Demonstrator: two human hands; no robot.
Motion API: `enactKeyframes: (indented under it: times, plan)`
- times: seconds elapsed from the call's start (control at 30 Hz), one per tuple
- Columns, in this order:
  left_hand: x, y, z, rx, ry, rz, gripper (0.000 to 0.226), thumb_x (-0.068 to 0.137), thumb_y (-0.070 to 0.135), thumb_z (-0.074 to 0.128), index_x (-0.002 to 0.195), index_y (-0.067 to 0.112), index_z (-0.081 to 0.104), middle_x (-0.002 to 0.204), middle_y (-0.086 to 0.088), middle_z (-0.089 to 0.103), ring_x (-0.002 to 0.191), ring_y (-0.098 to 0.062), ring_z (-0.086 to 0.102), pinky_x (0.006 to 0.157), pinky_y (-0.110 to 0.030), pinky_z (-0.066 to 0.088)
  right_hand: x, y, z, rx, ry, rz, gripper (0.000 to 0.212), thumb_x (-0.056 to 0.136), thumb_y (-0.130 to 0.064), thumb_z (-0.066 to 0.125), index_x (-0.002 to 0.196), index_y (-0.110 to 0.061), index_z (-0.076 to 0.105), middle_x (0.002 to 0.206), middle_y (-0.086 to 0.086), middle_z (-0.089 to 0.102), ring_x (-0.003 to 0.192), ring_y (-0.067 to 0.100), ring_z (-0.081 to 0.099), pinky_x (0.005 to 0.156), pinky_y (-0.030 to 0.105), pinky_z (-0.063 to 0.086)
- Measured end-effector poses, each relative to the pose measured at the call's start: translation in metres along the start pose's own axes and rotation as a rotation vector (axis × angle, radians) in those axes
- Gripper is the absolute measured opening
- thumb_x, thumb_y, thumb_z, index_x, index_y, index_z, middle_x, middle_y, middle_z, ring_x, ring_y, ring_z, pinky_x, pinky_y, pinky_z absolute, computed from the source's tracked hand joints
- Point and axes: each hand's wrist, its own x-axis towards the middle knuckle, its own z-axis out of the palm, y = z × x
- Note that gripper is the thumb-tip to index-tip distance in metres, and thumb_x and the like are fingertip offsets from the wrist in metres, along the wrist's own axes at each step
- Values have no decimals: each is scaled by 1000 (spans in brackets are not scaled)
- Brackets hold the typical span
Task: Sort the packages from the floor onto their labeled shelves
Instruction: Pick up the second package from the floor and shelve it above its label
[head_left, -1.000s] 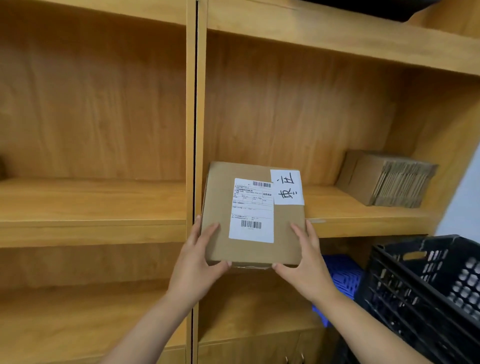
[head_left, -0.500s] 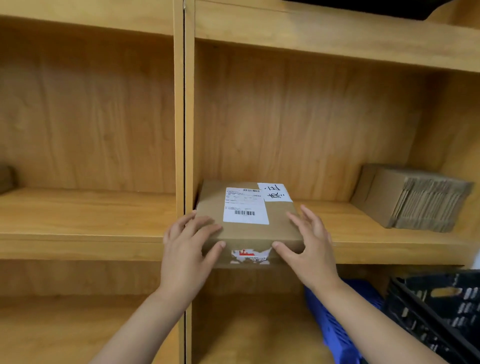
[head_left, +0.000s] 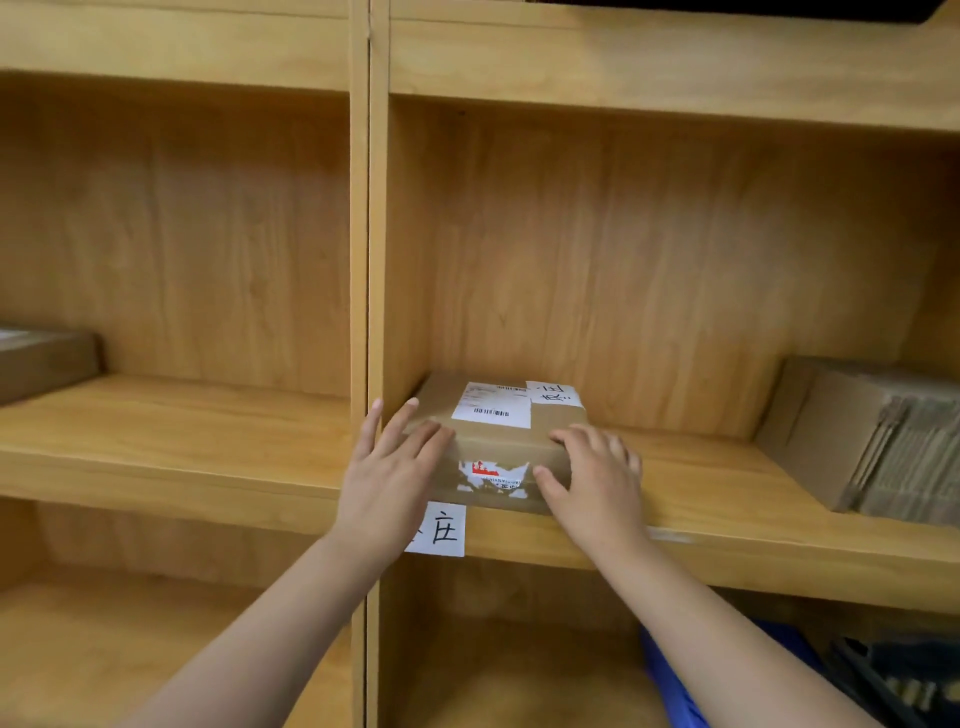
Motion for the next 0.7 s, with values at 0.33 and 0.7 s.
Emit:
enactKeyframes:
  times: [0.33,0.7]
  plan:
    - [8,6,24,128,-127,-57,81,69,4,66,141,19,34,141,-4,49,135,-28,37,115,-54,4,13,15,24,-32,-52,-40,59,72,-36,70,125,-20,48,135,2,48,134,27,33,112,50,23]
    - [-31,-4,16,78,-105,-56,76,70,14,70,139,16,38,146,-12,42,137,-29,34,111,-50,13,-7,5,17,-13,-29,55,74,77,-28,69,141,-18,32,152,14,24,142,33,15,114,50,18]
